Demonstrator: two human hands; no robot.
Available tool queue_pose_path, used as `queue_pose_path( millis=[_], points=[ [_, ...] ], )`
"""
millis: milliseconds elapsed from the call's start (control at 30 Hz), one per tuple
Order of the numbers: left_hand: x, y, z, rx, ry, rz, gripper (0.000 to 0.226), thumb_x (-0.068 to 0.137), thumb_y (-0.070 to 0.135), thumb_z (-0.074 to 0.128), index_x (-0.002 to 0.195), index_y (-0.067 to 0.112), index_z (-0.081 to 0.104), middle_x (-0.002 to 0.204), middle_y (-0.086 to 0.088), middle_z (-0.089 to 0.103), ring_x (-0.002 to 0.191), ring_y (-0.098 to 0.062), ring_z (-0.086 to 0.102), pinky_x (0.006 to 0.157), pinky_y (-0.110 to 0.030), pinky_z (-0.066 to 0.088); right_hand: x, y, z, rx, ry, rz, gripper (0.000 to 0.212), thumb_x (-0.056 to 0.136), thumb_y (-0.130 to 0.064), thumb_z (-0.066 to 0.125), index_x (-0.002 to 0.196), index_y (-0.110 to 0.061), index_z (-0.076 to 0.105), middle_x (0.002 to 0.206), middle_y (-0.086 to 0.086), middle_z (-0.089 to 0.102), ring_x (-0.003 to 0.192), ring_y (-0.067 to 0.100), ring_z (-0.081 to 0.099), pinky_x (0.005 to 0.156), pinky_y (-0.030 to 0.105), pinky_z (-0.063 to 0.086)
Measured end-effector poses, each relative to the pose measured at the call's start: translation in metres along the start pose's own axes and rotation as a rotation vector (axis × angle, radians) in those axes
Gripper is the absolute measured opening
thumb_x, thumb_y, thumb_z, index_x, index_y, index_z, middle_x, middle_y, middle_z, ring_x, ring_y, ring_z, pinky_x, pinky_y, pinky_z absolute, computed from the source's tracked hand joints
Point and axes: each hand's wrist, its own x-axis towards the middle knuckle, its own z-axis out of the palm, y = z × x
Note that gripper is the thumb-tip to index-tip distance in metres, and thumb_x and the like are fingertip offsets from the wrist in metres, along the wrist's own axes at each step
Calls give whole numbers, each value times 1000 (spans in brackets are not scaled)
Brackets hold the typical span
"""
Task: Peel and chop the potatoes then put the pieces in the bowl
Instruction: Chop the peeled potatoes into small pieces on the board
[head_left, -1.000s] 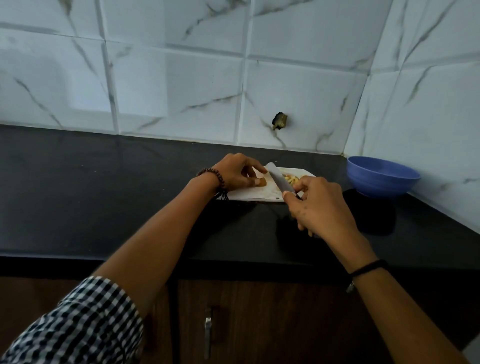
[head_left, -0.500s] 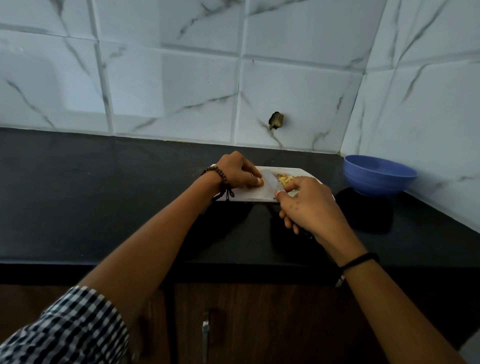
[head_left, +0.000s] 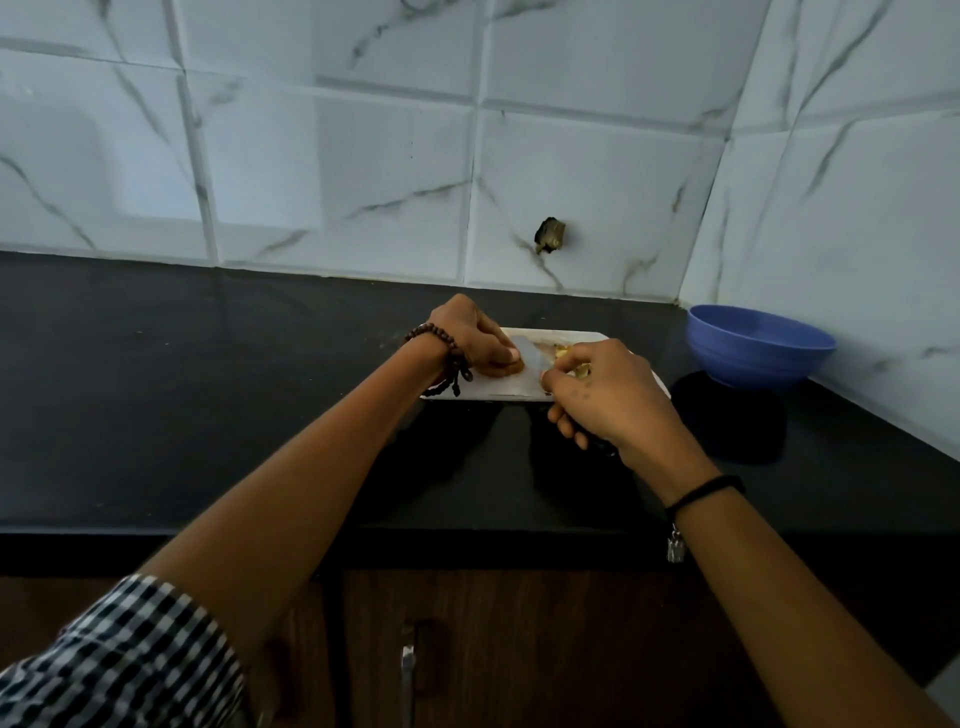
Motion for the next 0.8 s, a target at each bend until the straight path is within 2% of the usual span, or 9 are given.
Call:
queue_pose_path(
  millis=[133,233,300,400,500,600,800],
  points=[
    [-1,4,3,79,51,-11,16,70,20,85,83,13,79,81,0,75,90,-11,69,90,-29,55,4,-8,6,-93,24,-33,22,98,-23,57,95,-3,67,62,12,71,45,19,61,48,33,55],
    [-2,6,5,90,56,-27,15,69,19,85,81,12,79,82,-1,75,90,-11,69,88,-29,56,6,-11,10,-186,39,-25,22,100,-28,53,95,-8,62,58,6,67,38,13,55,38,22,42],
    [-3,8,5,100,68,-22,14,70,18,84,81,12,79,82,-1,75,90,-12,70,87,-29,56,9,-10,12,-216,39,-15,17,99,-25,54,95,-9,58,56,4,65,36,11,53,38,20,38],
    [-6,10,6,139,91,-10,14,71,20,83,83,13,79,84,0,75,89,-9,68,83,-23,55,12,-8,11,-207,26,6,16,97,-24,57,95,-9,59,58,4,67,42,14,57,45,26,46],
    [-8,11,6,150,110,-15,15,71,22,84,84,15,79,83,3,74,84,-4,64,70,-16,49,11,-6,10,-118,23,14,24,99,-28,57,89,-7,64,61,9,69,49,20,61,53,34,56],
    [-9,13,7,154,118,-13,16,71,20,83,86,13,79,80,5,71,83,-4,62,71,-16,47,10,-7,11,-59,36,22,35,100,-34,55,87,-4,67,66,15,72,56,26,65,63,41,60],
    [-10,14,7,169,125,-5,18,71,20,83,87,13,79,86,2,74,89,-7,65,79,-18,51,18,-9,11,-140,23,24,25,99,-28,57,86,-7,62,60,9,69,48,21,61,54,32,56]
  ],
)
